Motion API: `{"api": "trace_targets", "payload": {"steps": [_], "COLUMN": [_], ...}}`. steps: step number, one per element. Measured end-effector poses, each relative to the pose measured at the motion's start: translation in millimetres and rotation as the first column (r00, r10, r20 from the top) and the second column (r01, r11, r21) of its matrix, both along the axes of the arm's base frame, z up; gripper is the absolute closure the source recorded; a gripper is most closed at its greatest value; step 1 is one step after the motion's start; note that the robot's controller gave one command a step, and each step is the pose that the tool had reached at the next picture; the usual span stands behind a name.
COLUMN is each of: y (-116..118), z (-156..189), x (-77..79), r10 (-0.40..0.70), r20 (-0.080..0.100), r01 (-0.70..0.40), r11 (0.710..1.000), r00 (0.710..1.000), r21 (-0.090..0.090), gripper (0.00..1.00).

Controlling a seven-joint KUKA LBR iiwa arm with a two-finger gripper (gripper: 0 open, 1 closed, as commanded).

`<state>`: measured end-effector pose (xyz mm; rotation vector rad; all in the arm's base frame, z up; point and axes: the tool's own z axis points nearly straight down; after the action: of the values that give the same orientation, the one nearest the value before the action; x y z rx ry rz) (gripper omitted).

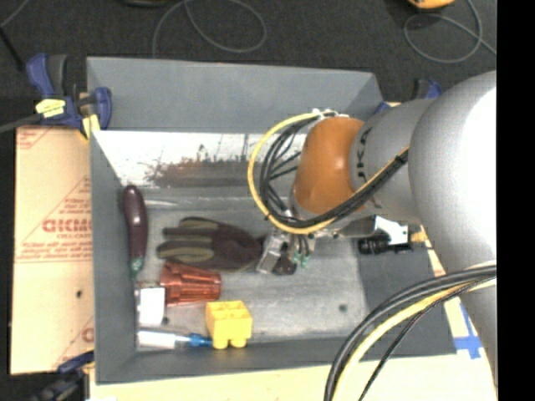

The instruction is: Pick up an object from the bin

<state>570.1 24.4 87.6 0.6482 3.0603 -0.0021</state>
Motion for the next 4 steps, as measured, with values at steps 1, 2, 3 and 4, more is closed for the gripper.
{"api": "trace_targets", "payload": {"steps": [1,2,3,4], "y": [0.0,0.0,0.0,0.0], "z": [0.0,0.0,0.0,0.0], "x": [0.0,-0.1,-0.1,-0.1], "r10": [0.002,0.003,0.003,0.004], "r20": [0.000,-0.001,-0.001,-0.001], "r01": [-0.002,-0.003,-0.003,-0.004], "r11": [1.000,1.000,1.000,1.000], "r00": [1.000,1.000,1.000,1.000], "r21": [0.000,0.000,0.000,0.000], "gripper": [1.00,1.00,1.00,1.00]}}
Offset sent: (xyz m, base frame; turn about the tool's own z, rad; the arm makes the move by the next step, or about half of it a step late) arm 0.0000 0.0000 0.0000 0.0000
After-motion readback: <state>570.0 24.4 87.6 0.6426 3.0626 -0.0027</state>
